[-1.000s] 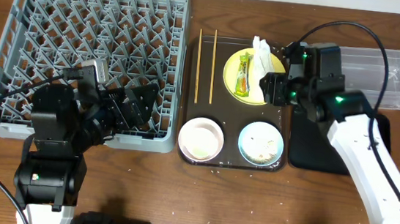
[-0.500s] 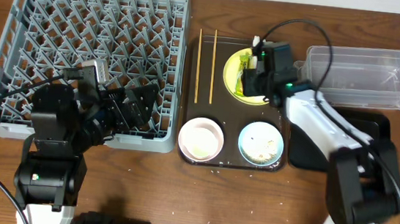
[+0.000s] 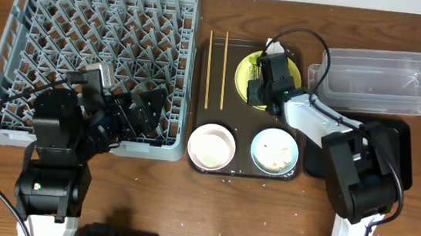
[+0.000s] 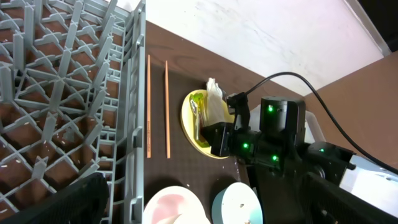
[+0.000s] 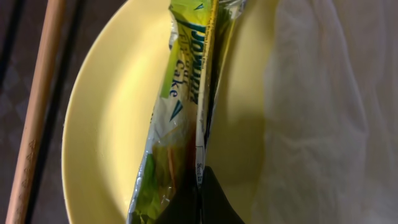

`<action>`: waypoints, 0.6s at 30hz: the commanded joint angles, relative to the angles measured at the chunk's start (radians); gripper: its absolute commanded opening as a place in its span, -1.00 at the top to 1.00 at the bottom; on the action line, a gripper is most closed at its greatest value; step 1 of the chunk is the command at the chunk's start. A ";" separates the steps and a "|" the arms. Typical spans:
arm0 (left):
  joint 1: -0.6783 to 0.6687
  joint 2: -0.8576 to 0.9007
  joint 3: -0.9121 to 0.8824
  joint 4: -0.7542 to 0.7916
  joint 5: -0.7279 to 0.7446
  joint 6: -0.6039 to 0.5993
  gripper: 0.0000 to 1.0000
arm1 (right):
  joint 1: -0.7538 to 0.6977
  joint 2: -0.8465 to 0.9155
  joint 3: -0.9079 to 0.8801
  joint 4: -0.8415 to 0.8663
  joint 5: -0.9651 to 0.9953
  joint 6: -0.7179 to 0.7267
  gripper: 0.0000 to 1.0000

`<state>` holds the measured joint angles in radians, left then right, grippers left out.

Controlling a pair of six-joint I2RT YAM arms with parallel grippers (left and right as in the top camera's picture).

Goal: Sort waste into correct bins and load items into the dishwasher
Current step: 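Carry the wrapper with the right gripper and drop it into the clear bin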

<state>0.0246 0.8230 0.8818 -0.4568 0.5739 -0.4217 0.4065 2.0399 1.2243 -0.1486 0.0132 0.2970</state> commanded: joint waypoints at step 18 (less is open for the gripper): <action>0.002 -0.001 0.019 0.000 0.010 0.010 -0.96 | -0.321 -0.399 0.010 -0.270 0.291 0.549 0.98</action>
<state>0.0246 0.8230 0.8818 -0.4572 0.5739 -0.4217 0.1509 1.6051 1.2400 -0.4099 0.2325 0.7116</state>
